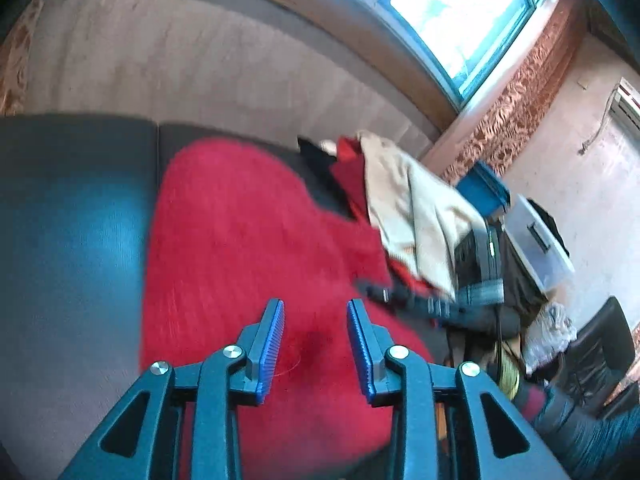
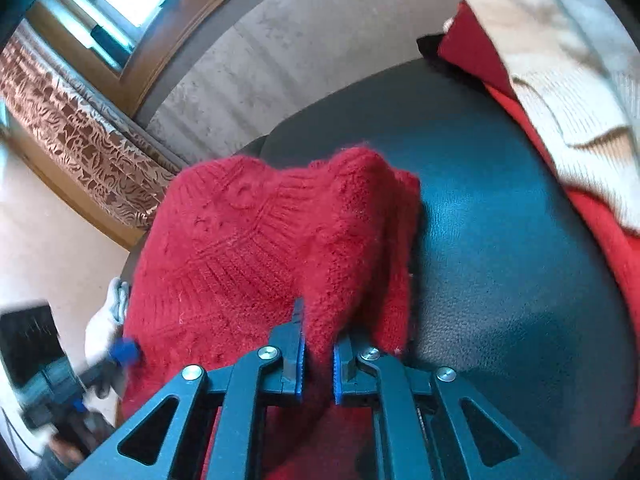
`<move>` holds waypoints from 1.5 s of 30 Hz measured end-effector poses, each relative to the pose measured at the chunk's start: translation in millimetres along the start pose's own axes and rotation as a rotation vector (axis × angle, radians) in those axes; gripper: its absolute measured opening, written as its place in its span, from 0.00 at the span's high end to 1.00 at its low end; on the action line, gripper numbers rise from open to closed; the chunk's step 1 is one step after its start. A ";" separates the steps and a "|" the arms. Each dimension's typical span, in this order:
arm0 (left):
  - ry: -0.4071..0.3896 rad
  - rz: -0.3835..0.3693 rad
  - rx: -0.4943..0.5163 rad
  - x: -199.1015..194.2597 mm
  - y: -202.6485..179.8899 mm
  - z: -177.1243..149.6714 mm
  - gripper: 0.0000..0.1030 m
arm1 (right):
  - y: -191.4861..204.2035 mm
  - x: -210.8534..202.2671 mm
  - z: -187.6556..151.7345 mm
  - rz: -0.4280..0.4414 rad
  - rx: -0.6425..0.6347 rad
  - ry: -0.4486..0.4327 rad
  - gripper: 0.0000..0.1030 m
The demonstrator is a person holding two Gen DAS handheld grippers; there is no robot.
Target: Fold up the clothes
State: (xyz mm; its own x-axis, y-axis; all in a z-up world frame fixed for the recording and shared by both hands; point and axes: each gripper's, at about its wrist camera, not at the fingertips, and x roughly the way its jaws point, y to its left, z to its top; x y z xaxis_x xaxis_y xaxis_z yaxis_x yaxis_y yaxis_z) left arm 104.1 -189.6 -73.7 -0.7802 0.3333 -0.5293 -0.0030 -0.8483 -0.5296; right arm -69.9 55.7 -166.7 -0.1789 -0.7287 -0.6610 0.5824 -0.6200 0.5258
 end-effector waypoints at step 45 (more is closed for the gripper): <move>-0.041 0.219 0.009 37.1 24.3 84.1 0.57 | 104.1 -80.1 18.4 -0.074 -0.419 -0.211 0.10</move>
State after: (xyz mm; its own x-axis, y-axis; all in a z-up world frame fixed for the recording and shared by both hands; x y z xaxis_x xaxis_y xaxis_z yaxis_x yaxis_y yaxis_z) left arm 22.5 -232.4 -50.4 -0.7874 0.1237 -0.6039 0.1639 -0.9024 -0.3984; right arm -9.5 44.1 -49.2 -0.3642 -0.7568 -0.5427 0.8240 -0.5335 0.1909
